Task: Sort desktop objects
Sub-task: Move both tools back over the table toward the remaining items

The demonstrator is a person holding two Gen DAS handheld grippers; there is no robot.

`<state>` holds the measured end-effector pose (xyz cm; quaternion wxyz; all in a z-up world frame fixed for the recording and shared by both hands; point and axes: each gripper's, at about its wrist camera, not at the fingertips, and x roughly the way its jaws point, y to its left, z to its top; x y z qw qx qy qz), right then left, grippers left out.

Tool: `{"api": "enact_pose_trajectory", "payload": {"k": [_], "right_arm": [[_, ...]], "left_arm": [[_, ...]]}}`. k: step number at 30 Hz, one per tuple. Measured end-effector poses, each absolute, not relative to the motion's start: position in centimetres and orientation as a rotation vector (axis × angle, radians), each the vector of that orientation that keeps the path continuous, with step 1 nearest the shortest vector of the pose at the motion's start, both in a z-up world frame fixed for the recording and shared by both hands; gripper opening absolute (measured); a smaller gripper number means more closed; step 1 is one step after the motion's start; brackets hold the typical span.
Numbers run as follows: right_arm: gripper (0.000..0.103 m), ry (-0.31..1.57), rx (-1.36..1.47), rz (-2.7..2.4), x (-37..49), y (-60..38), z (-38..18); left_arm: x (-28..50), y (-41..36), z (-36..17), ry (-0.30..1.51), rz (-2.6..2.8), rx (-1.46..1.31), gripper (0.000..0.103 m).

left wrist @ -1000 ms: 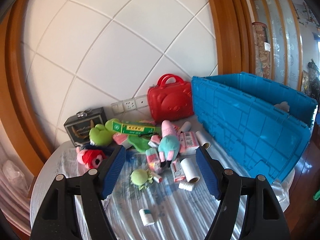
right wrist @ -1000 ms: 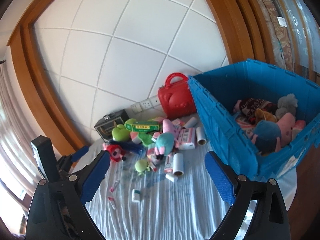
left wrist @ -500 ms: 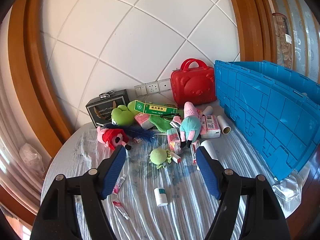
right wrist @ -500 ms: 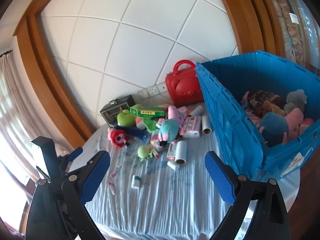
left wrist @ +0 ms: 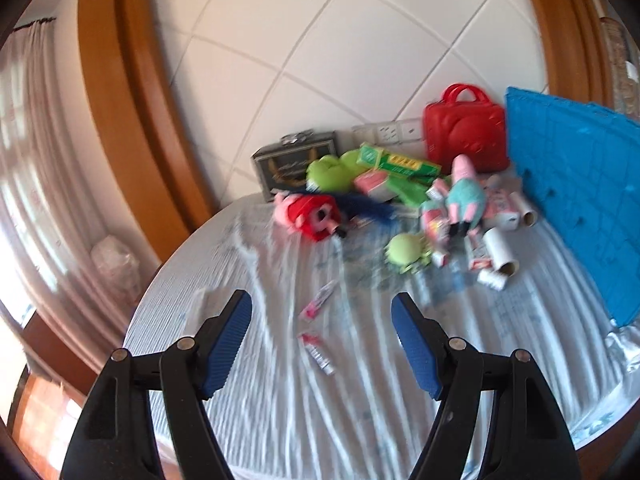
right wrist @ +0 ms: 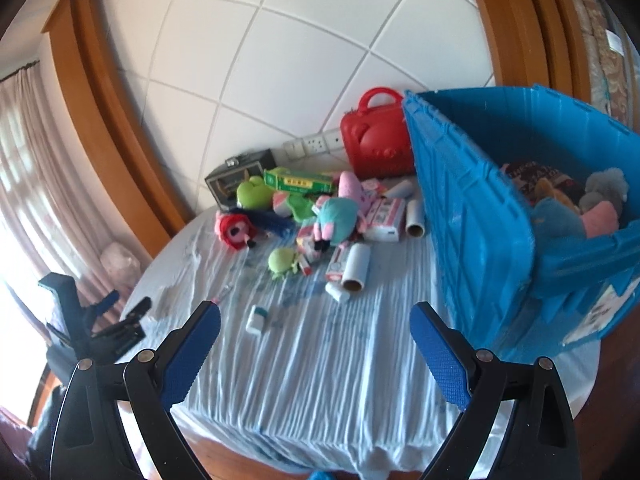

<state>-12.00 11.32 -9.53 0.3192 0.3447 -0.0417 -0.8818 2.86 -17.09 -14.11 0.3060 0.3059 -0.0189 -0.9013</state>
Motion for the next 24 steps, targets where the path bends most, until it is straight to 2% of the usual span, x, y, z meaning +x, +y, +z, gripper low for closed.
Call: {"api": "enact_pose_trajectory", "payload": {"k": [8,13,16,17,20,24], "right_arm": [[0.097,0.092,0.967,-2.187,-13.0,3.9,-14.9],[0.097,0.150,1.034,-2.094,-14.5,-2.8,-18.1],[0.097,0.208,1.043,-2.062,-15.3,-6.4,-19.7],[0.096,0.228,1.043,-2.049,-15.5,-7.7,-20.3],[0.084,0.280,1.095,-2.011,-16.6,-11.4,-22.5],[0.082,0.256,1.146,-1.986,-17.3,-14.3,-24.2]], "left_arm": [[5.0,-22.6,-19.4,-0.007,-2.293,0.942,0.072],[3.5,-25.8,-23.0,0.091,-2.325,1.020,0.072],[2.0,-26.8,-24.8,0.092,-2.381,1.028,0.072],[1.6,-26.9,-25.2,0.087,-2.395,1.031,0.072],[-0.7,-27.7,-27.4,0.100,-2.472,1.085,0.072],[-2.6,-28.4,-29.5,0.152,-2.526,1.155,0.072]]}}
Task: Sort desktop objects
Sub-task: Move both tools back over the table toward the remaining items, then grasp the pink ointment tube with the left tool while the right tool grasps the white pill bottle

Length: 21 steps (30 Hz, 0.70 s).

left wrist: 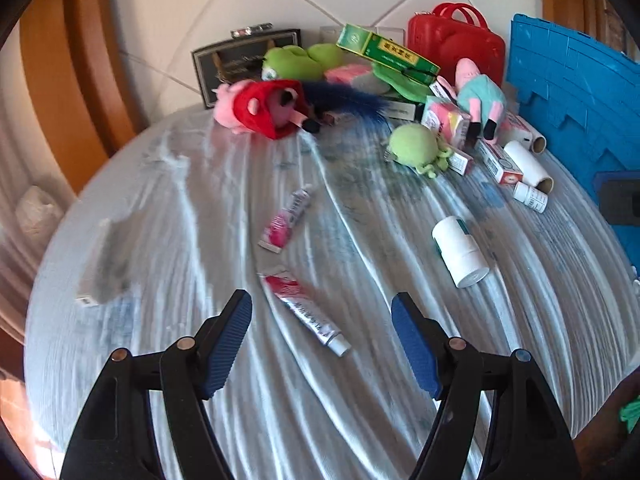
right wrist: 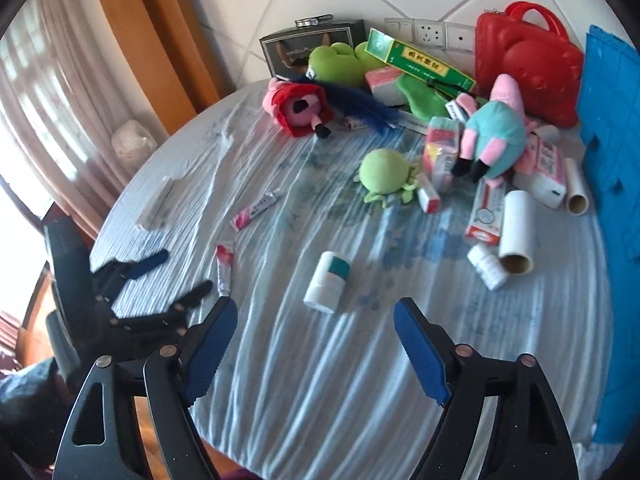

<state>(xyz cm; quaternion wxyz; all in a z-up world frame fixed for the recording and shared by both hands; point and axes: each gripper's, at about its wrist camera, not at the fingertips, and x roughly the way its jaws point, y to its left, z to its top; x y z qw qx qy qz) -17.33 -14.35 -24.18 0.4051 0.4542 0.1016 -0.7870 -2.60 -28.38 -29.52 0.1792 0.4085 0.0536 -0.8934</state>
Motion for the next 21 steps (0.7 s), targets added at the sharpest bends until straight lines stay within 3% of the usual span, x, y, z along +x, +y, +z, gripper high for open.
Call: {"api": "enact_pose_trajectory", "payload": {"k": [7,12,18,21], "right_arm": [[0.081,0.297,1.183,-1.955,-18.4,-16.4,-26.8],[0.056,0.276,1.272,-1.877,-20.1,-17.8,-30.1],[0.045,0.239,1.318,-1.848,-22.0,-19.4,-31.9],[0.038,0.227,1.319,-1.830,-22.4,-19.7,-32.0]], "left_arm": [[-4.2,-30.2,-33.1,0.308,-2.497,1.277,0.072],[-4.2,-30.1,-33.9,0.356,-2.488,1.299,0.068],[-5.3,-29.8,-34.7,0.386,-2.475,1.335,0.067],[-5.2,-30.1,-34.6,0.403,-2.483,1.326,0.061]]}}
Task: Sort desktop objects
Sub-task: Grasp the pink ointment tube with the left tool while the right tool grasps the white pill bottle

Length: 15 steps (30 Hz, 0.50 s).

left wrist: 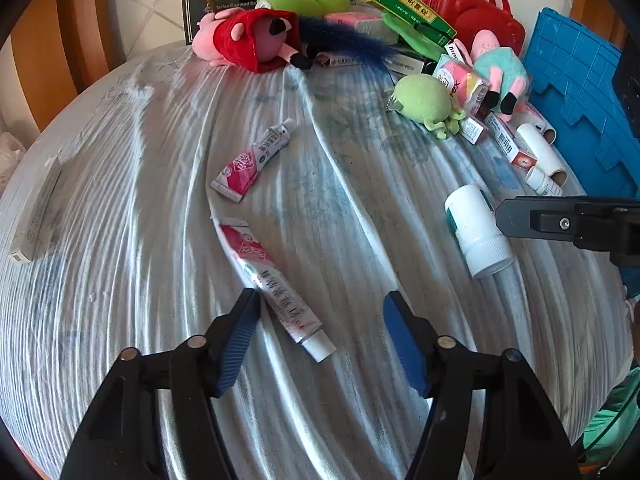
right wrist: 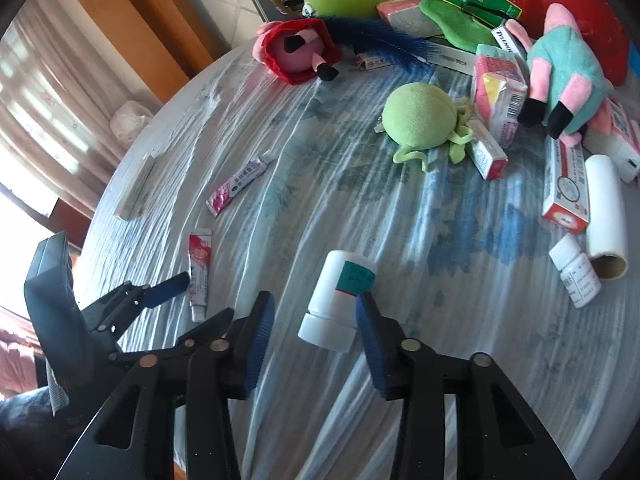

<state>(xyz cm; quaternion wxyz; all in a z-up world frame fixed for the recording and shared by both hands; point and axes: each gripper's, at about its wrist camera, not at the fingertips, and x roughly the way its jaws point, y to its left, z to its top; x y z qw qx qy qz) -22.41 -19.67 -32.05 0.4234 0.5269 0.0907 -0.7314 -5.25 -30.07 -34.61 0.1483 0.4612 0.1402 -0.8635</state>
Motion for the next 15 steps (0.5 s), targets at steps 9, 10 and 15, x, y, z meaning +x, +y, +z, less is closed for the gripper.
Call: {"api": "enact_pose_trajectory", "payload": {"k": [9,10,15], "right_arm": [[0.037,0.156,1.354,-1.812,-23.3,-18.7,-32.1],[0.037,0.153,1.356,-1.816,-23.4,-18.6,-32.1],[0.037,0.142,1.364,-1.808,-23.5,-18.8,-32.2]], "left_arm": [[-6.0,-29.8,-32.7,0.391,-2.560,1.309,0.050],[-6.0,-30.1,-32.8,0.387,-2.558,1.322,0.050],[-6.3,-31.4,-34.3,0.424,-2.496,1.382,0.045]]}}
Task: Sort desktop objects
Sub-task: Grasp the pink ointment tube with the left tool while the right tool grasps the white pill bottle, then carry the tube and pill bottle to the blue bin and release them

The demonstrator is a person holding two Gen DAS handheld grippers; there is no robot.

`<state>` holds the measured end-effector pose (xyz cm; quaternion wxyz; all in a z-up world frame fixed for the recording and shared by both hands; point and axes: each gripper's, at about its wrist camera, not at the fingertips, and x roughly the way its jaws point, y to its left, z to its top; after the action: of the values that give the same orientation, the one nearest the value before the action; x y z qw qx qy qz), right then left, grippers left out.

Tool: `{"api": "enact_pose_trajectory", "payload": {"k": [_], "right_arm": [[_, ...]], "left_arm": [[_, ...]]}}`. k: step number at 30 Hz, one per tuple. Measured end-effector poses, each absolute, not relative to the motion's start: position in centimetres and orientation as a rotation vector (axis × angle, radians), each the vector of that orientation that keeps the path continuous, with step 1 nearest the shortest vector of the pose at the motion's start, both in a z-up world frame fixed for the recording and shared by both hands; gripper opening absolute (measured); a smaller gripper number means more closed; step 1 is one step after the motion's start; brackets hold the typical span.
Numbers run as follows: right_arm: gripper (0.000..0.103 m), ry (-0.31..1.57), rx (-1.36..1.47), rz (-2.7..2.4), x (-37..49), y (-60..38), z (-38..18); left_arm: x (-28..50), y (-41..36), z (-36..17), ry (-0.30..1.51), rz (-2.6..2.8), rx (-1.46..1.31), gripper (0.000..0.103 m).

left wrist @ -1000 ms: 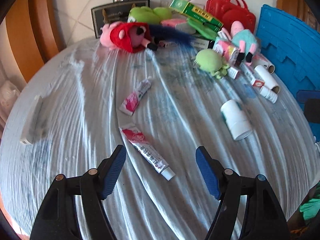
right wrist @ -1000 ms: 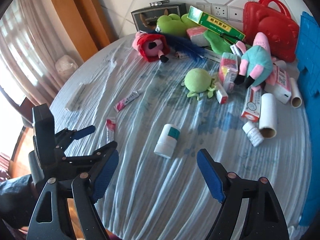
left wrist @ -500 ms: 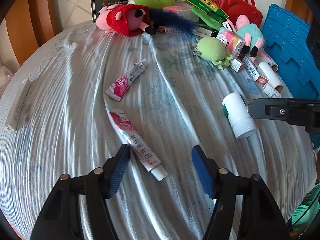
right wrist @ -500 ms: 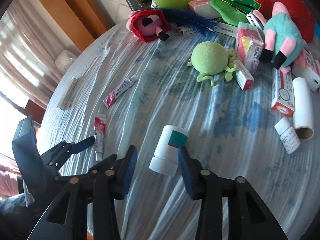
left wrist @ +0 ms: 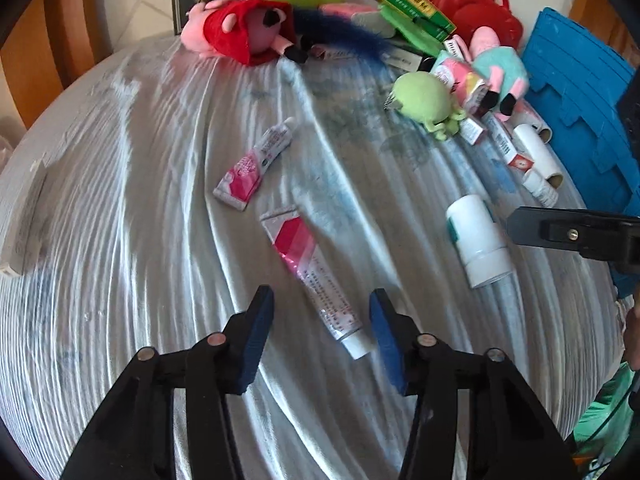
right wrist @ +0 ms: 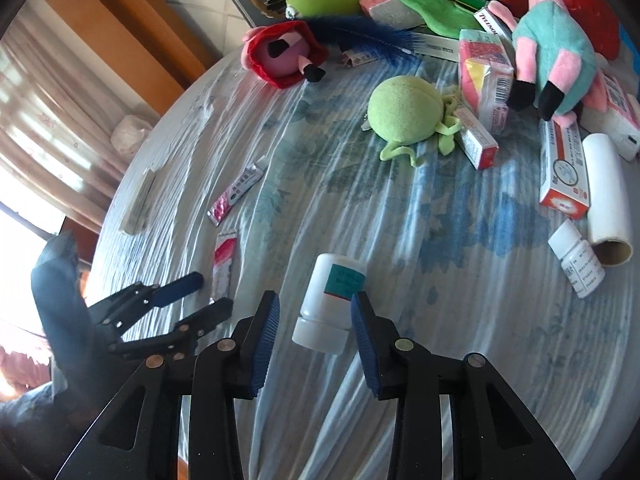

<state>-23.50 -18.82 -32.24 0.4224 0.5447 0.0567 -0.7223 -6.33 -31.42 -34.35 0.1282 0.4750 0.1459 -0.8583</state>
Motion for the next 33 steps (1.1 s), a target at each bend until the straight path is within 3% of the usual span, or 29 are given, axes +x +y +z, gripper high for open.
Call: {"api": "enact_pose_trajectory", "payload": {"k": [2,4,9,16,22,28,29,33], "right_arm": [[0.037,0.158,1.350,-1.800,-23.2,-19.1,-32.2],[0.037,0.176,1.360,-1.800,-23.0,-19.3,-32.6],[0.037,0.191,1.405,-1.838,-23.1,-19.3,-33.7],[0.044,0.234,1.449,-1.895,-23.3,-20.2,-34.4],[0.043,0.306,1.466,-1.916,-22.9,-22.3,-35.6],[0.039,0.624,1.251,-2.001,-20.1,-24.2,-35.9],[0.033,0.634,1.229,-1.996,-19.8,-24.2,-36.0],[0.033,0.622,1.218,-1.964,-19.7,-23.1,-35.5]], "left_arm": [[-6.4,-31.4,-34.5,0.387,-2.484,1.391,0.041],[-6.7,-31.4,-34.7,0.355,-2.442,1.384,0.029],[-6.7,-29.7,-34.6,0.328,-2.422,1.350,0.017],[-6.6,-30.9,-34.5,0.356,-2.481,1.366,0.017],[-6.9,-31.6,-34.3,0.392,-2.495,1.368,0.017],[-6.9,-30.5,-34.3,0.316,-2.469,1.364,0.017],[-7.0,-30.7,-34.2,0.336,-2.474,1.381,0.017],[-6.1,-31.4,-34.1,0.359,-2.519,1.400,0.016]]}}
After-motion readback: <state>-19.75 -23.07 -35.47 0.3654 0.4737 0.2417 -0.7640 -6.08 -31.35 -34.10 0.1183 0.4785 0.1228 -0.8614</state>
